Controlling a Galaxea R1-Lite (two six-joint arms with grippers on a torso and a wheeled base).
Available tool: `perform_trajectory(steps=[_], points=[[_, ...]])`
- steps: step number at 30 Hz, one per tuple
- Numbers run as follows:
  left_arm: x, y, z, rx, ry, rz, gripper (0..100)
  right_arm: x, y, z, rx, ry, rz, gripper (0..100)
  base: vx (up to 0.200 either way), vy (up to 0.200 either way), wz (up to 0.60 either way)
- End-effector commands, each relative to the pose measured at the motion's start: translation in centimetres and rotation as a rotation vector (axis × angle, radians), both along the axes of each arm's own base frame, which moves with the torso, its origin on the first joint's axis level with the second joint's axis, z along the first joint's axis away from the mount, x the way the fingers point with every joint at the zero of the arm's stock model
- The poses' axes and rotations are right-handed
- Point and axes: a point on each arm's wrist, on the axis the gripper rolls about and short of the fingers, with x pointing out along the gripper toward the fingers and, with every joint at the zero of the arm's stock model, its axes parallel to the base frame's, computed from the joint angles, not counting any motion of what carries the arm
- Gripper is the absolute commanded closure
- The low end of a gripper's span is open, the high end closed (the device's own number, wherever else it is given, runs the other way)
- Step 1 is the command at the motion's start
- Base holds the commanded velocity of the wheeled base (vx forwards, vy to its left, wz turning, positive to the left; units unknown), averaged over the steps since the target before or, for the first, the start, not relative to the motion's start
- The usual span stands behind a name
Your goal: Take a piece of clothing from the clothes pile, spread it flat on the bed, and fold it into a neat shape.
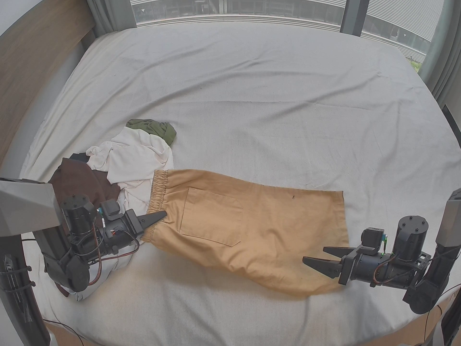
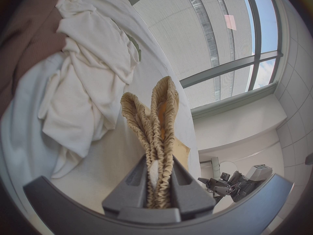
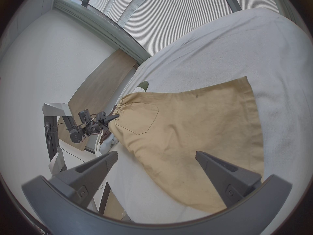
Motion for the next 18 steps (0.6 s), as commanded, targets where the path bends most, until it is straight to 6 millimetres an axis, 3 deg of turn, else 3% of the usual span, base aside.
perform_trajectory(steps=[1, 7, 18], points=[[-0.5, -0.1, 0.4, 0.012, -0.014, -0.01, 100, 0.0, 0.1, -0.3, -0.004, 0.011, 0.002, 0, 0.0, 0.0, 0.0], [-1.4, -1.8, 0.2, 0.1, -0.078, -0.063, 100, 0.1, 0.1, -0.1, 0.0, 0.003, 0.003, 0, 0.0, 0.0, 0.0], [-1.2, -10.4, 2.6, 0.084, -0.247, -0.127, 100, 0.0, 0.1, 1.7, 0.04, -0.068, 0.004, 0, 0.0, 0.0, 0.0]])
